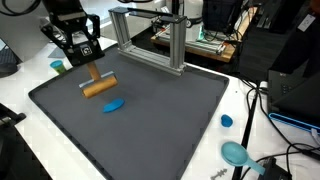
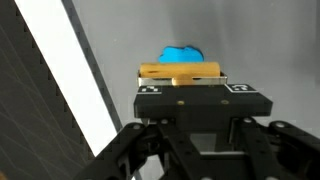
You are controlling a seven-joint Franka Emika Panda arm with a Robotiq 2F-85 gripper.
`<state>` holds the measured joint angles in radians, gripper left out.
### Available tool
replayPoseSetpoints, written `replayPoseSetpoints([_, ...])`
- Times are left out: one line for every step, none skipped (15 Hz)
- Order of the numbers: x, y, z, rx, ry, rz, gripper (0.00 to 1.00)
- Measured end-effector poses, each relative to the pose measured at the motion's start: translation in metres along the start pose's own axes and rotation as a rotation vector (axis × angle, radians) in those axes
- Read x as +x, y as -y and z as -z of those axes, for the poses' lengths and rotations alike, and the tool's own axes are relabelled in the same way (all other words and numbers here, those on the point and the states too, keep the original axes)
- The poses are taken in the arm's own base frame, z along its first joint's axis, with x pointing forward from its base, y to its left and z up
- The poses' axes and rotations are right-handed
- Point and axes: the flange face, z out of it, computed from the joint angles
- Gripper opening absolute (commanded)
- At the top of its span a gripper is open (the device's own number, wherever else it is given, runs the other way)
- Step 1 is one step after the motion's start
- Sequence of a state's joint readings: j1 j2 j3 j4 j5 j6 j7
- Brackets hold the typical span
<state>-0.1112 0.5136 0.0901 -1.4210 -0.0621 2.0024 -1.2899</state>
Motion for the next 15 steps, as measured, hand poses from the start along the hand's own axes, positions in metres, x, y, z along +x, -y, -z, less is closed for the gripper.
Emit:
replayPoseSetpoints([-0.002,0.000,-0.009,0.012,0.005,-0.004,0.22])
replayPoseSetpoints([-0.004,-0.001,-0.020,0.025,0.010,-0.008,0.22])
replayPoseSetpoints([-0.007,-0.002,-0.033,0.038,0.013,-0.013,0.22])
replayPoseSetpoints([-0.010,-0.003,-0.046,0.048,0.014,-0.018,0.22])
replayPoseSetpoints([-0.012,-0.003,-0.059,0.061,0.014,-0.022,0.22])
replayPoseSetpoints([-0.013,-0.002,-0.070,0.075,0.017,-0.022,0.22])
replayPoseSetpoints([-0.013,0.000,-0.079,0.090,0.017,-0.017,0.22])
replayPoseSetpoints([-0.011,0.002,-0.087,0.104,0.014,-0.007,0.22])
replayPoseSetpoints([-0.009,0.005,-0.093,0.116,0.009,-0.001,0.47])
replayPoseSetpoints([-0.007,0.007,-0.096,0.119,-0.003,0.002,0.47])
replayPoseSetpoints([-0.005,0.007,-0.096,0.118,-0.015,0.006,0.22])
replayPoseSetpoints([-0.004,0.007,-0.095,0.117,-0.020,0.008,0.22])
replayPoseSetpoints([-0.004,0.007,-0.095,0.117,-0.020,0.009,0.22])
replayPoseSetpoints([-0.004,0.007,-0.096,0.117,-0.018,0.009,0.22])
replayPoseSetpoints([-0.003,0.006,-0.097,0.111,-0.014,0.008,0.22])
